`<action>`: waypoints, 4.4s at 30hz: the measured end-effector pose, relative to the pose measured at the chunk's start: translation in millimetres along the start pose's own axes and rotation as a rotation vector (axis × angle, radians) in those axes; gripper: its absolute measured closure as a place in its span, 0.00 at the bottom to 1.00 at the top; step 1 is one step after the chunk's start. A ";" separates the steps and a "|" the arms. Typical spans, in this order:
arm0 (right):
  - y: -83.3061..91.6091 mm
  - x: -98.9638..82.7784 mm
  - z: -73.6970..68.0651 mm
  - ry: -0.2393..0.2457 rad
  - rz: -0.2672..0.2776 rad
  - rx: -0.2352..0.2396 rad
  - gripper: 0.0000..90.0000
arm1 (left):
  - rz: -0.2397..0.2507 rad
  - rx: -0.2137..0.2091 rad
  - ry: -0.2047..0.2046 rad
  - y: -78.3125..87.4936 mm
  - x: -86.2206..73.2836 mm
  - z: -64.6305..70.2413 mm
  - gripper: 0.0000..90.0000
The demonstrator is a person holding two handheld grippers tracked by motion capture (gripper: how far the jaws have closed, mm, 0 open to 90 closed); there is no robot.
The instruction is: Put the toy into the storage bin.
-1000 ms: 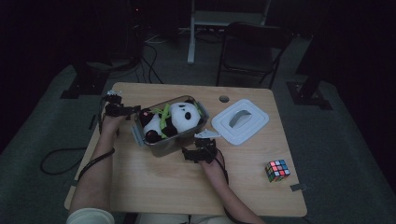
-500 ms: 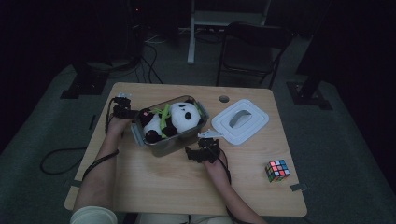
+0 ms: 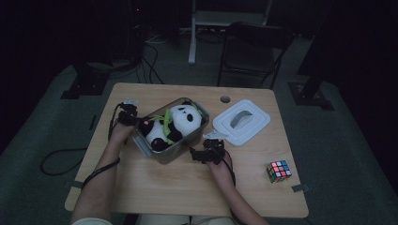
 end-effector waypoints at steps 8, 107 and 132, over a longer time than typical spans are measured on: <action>7.9 -7.7 16.0 -0.010 0.005 -0.027 0.13 | 0.014 -0.038 -0.041 12.8 -15.3 28.5 0.10; 141.8 -17.2 -4.0 0.074 0.101 0.152 0.12 | 0.024 -0.182 -0.414 105.9 -45.8 214.1 0.10; 138.4 21.5 7.9 0.085 0.128 0.074 0.12 | 0.146 -0.092 -0.379 104.5 -0.3 195.5 0.10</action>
Point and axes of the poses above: each handheld gripper's, and its own axes: y roughly backward along the jaws, x roughly out of its top, z roughly to its right, the point moved 10 cm from there along -y, roughly forward along the jaws, and after that the axes turned 12 degrees about -z, right-handed, at the moved point
